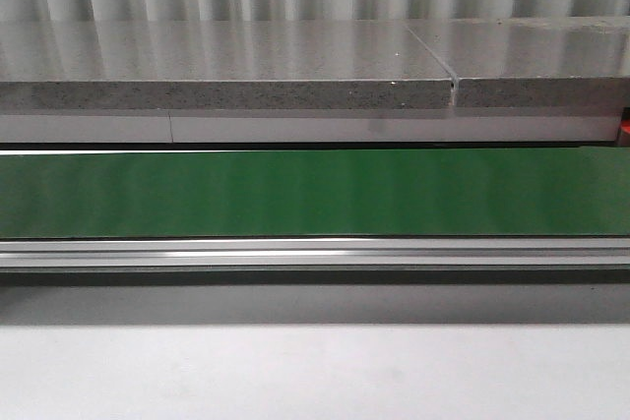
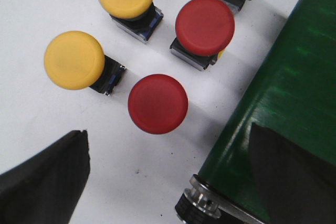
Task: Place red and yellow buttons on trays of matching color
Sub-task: 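Lower the open left gripper over a red push button and grasp it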
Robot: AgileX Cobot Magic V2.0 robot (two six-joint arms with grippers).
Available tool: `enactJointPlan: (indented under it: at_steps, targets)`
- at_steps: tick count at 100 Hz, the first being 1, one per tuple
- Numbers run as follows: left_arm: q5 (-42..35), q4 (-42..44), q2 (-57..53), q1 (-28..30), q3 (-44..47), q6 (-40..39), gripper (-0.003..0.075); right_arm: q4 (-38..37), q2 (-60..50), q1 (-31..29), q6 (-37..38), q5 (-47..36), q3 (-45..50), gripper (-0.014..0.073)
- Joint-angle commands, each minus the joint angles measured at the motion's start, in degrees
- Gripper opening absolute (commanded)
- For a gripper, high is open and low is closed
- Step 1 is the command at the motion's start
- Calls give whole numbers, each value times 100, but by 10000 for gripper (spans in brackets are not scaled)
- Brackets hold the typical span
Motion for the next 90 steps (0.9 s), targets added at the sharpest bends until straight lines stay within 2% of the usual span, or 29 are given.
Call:
enactJointPlan:
  at_steps: [1,90]
  targets:
    - [-292,-1,-40,4,-187,-49,575,-29,-16,20,-67,-425,-140,-68]
    - [-801,-32,438,56,-191,-69,575,-29,-16,20,-67,-425,-140,-68]
